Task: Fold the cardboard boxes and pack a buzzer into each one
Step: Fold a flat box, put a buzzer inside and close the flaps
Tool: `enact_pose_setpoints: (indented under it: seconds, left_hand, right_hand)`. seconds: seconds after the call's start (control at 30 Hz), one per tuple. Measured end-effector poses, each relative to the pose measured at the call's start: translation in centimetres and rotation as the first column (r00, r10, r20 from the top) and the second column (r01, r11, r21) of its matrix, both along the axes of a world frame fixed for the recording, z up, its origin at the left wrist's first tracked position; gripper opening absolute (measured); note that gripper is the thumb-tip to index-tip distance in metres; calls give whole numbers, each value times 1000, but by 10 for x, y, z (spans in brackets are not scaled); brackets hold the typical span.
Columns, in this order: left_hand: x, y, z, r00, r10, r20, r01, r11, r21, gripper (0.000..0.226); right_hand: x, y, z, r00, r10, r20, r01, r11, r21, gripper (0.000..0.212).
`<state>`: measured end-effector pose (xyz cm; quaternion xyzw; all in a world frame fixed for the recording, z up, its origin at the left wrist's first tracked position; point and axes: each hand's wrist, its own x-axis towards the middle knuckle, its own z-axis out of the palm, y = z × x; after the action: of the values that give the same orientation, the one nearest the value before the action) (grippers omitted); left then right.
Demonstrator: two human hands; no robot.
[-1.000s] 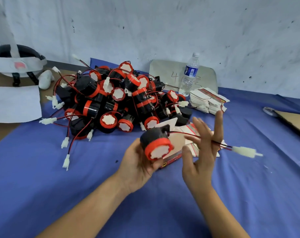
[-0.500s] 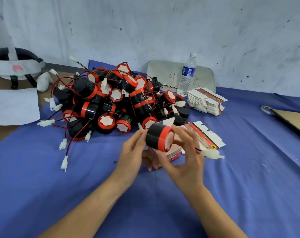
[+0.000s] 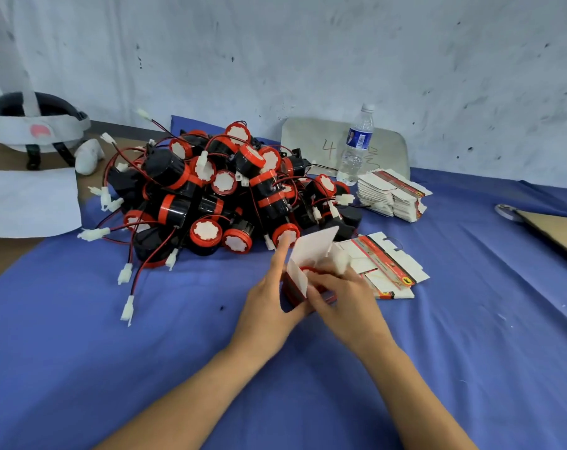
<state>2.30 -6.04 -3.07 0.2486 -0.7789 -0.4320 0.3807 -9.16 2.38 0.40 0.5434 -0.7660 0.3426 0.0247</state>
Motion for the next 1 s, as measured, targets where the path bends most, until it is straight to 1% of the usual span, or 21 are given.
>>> enact_pose_setpoints:
  seconds: [0.03, 0.1, 0.2, 0.27, 0.3, 0.37, 0.4, 0.47, 0.5, 0.53, 0.57, 0.6, 0.63, 0.7, 0.73, 0.77, 0.8, 0.83, 0.93, 1.0]
  left_hand:
    - [1, 0, 0, 1000, -3, 11, 3, 1000, -17, 107]
    - [3, 2, 2, 999, -15, 51, 19, 996, -83, 98]
    - [3, 7, 3, 997, -46, 67, 58, 980, -188, 73]
    - [3, 10, 6, 996, -22, 84, 41, 973, -227, 60]
    - [4, 12, 7, 994, 10, 106, 16, 970, -242, 57]
    - [4, 13, 9, 983, 81, 167, -34, 963, -268, 62]
    - [5, 13, 9, 970, 112, 218, -49, 960, -276, 65]
    - [4, 12, 10, 928, 162, 335, -67, 958, -280, 60]
    - [4, 12, 11, 908, 175, 381, -72, 960, -269, 55]
    - [3, 13, 11, 895, 177, 409, -74, 964, -256, 50]
    - [2, 13, 11, 890, 174, 421, -72, 967, -246, 46]
    - [2, 13, 11, 890, 172, 421, -72, 968, -242, 43]
    - [2, 13, 12, 892, 173, 416, -75, 967, -243, 41]
    - [1, 12, 12, 895, 182, 408, -80, 964, -254, 38]
    - [1, 12, 11, 894, 183, 408, -80, 963, -257, 38]
    - [1, 12, 11, 894, 182, 408, -78, 963, -260, 38]
    - [1, 11, 10, 896, 180, 406, -74, 962, -263, 38]
    - [1, 11, 10, 900, 178, 398, -72, 961, -267, 37]
    - [1, 9, 9, 924, 162, 346, -69, 961, -267, 36]
    - [1, 8, 8, 926, 157, 342, -65, 962, -266, 36]
  right_hand:
    - [0, 0, 1, 999, 27, -31, -27, 1000, 8, 25]
    - [-2, 0, 3, 998, 40, -40, -39, 999, 30, 24]
    - [-6, -2, 5, 997, 51, -58, -46, 995, 85, 23]
    - [-6, -2, 5, 991, 73, -114, -64, 995, 81, 20]
    - [-5, -2, 5, 984, 59, -169, -46, 996, 80, 23]
    - [-5, 1, 4, 952, -2, -306, 15, 999, 39, 30]
    - [-4, 2, 4, 937, -32, -348, 41, 999, 20, 32]
    - [-1, 2, 5, 927, -47, -373, 84, 993, 83, 38]
    - [-1, 1, 4, 934, -37, -356, 86, 989, 122, 40]
    - [-3, 0, 3, 954, -23, -299, 58, 992, 110, 41]
    - [-4, 1, 3, 975, -2, -222, 7, 1000, 22, 41]
    - [-3, 3, 5, 989, 10, -146, -28, 992, -124, 43]
    - [-2, 5, 8, 995, 2, -99, -31, 958, -286, 46]
    - [-2, 7, 12, 997, -57, -45, 23, 834, -552, 52]
    - [-2, 8, 14, 998, -68, 18, 63, 765, -640, 54]
    - [-2, 8, 15, 994, -50, 92, 101, 715, -692, 55]
    - [-2, 9, 15, 988, -22, 151, 125, 690, -713, 53]
    - [-2, 9, 14, 985, -6, 172, 129, 686, -716, 48]
    - [1, 9, 11, 991, 11, 135, 83, 734, -674, 30]
    - [4, 8, 11, 988, 56, 145, 50, 770, -636, 27]
